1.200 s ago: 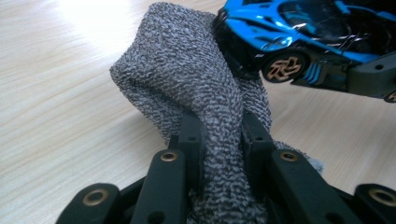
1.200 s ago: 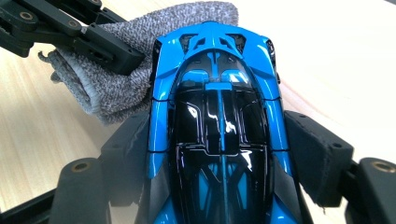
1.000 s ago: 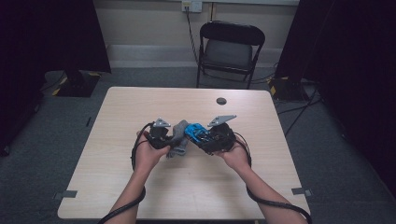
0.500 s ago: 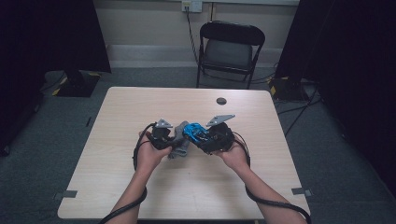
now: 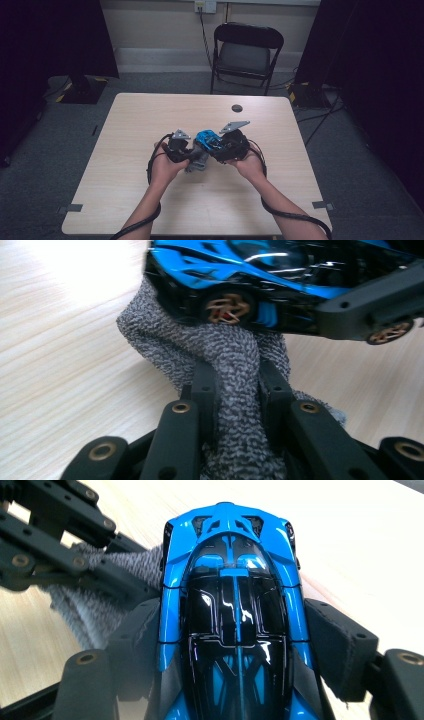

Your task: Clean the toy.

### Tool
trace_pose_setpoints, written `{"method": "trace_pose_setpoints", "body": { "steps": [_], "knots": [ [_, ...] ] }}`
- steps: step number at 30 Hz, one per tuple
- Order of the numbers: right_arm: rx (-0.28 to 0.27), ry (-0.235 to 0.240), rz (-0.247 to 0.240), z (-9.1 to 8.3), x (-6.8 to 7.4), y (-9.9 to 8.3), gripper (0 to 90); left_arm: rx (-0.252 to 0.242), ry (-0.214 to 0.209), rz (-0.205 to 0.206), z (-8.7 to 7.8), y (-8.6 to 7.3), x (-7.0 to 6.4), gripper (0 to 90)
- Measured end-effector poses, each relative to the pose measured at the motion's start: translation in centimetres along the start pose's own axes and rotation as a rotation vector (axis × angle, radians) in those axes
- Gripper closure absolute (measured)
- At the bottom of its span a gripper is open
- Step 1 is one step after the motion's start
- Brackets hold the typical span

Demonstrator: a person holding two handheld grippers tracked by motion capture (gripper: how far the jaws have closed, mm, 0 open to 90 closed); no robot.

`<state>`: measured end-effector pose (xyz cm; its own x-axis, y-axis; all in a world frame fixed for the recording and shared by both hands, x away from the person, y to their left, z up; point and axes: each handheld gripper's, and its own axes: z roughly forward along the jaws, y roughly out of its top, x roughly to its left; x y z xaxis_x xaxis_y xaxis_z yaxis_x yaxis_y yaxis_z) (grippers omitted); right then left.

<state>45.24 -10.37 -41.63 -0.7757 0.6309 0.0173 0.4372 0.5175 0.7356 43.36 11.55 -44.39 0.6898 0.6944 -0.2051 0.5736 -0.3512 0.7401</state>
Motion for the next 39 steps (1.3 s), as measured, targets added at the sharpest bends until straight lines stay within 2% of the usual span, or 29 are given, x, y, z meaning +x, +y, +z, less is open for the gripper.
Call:
{"method": "trace_pose_setpoints", "body": {
  "steps": [39],
  "knots": [
    [-0.009,-0.014,0.025,0.8,-0.1,1.0,28.0,0.006,-0.074,0.052,1.2,0.1,-3.0,74.5]
  ]
}}
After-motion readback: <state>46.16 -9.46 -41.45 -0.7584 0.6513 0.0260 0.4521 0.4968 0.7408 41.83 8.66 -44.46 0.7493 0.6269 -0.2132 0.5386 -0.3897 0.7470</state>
